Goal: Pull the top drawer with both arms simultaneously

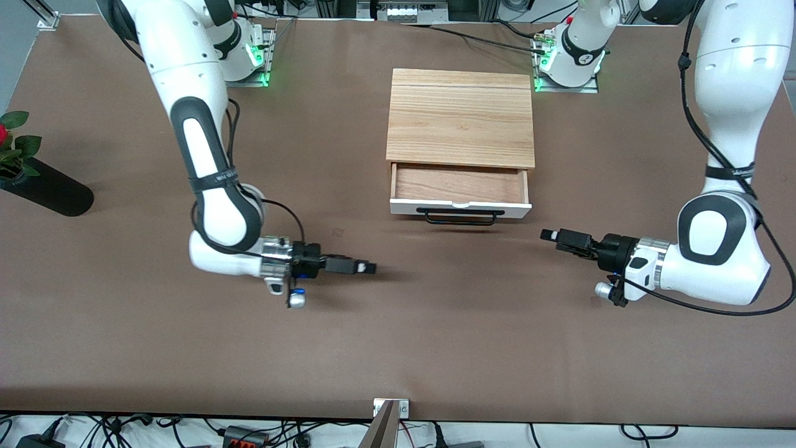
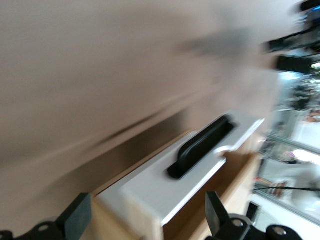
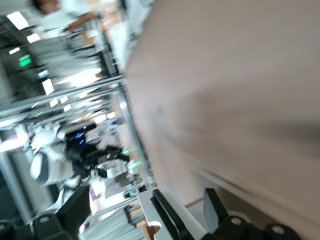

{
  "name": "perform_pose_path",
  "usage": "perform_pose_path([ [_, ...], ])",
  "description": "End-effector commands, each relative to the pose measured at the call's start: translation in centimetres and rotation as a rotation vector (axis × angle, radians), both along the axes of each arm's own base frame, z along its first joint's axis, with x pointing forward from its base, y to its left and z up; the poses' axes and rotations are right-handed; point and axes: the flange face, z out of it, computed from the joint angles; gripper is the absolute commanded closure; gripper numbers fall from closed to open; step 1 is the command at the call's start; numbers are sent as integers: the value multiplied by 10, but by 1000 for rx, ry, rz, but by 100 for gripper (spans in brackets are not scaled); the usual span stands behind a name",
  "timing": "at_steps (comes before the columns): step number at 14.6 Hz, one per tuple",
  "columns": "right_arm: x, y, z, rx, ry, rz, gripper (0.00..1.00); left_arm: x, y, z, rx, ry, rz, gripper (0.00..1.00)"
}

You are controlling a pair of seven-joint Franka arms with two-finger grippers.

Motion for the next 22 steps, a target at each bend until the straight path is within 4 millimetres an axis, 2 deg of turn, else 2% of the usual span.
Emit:
perform_pose_path([
  [1, 10, -31, 42, -171, 85, -36, 0, -8, 12, 22, 286, -7, -76, 0],
  [2, 15, -51, 59, -264, 59, -29, 0, -9, 19, 31, 377, -18, -90, 0],
  [4, 15, -66, 84, -419, 2, 14, 0, -15, 26, 58, 542, -24, -111, 0],
  [5, 15, -75, 89, -504, 39, -11, 0, -23, 28, 73, 631, -1, -126, 0],
  [6, 17, -89, 89, -592, 114, -76, 0, -30, 30, 96, 700, 6, -111, 0],
  [7, 18, -91, 94, -636, 186, -145, 0, -38, 26, 120, 754, 4, -94, 0],
  [9, 18, -112, 144, -685, 200, -229, 0, -55, 23, 176, 811, -35, -39, 0],
  [10, 13, -118, 153, -723, 203, -197, 0, -63, 19, 201, 812, -71, -27, 0],
  [12, 1, -141, 153, -925, 236, -111, 0, -84, 24, 247, 810, -136, 7, 0],
  [13, -6, -139, 169, -1070, 182, -66, 0, -99, 24, 260, 804, -161, 25, 0],
  [14, -8, -138, 179, -1175, 135, -43, 0, -108, 24, 270, 805, -232, 53, 0],
  [15, -13, -138, 186, -1261, 117, -19, 0, -117, 25, 272, 800, -301, 81, 0],
  [16, -22, -140, 187, -1346, 155, 22, 0, -123, 28, 275, 795, -375, 114, 0],
  [17, -29, -150, 187, -1436, 198, 57, 0, -126, 32, 273, 780, -432, 142, 0],
  [19, -28, -159, 209, -1447, 194, 46, 0, -127, 33, 274, 766, -450, 154, 0],
  [20, -33, -162, 227, -1434, 186, 34, 0, -128, 32, 272, 765, -440, 149, 0],
  [21, -38, -173, 232, -1423, 207, 40, 0, -126, 30, 270, 763, -438, 147, 0],
  [22, -38, -183, 236, -1415, 202, 65, 0, -126, 32, 276, 763, -446, 157, 0],
])
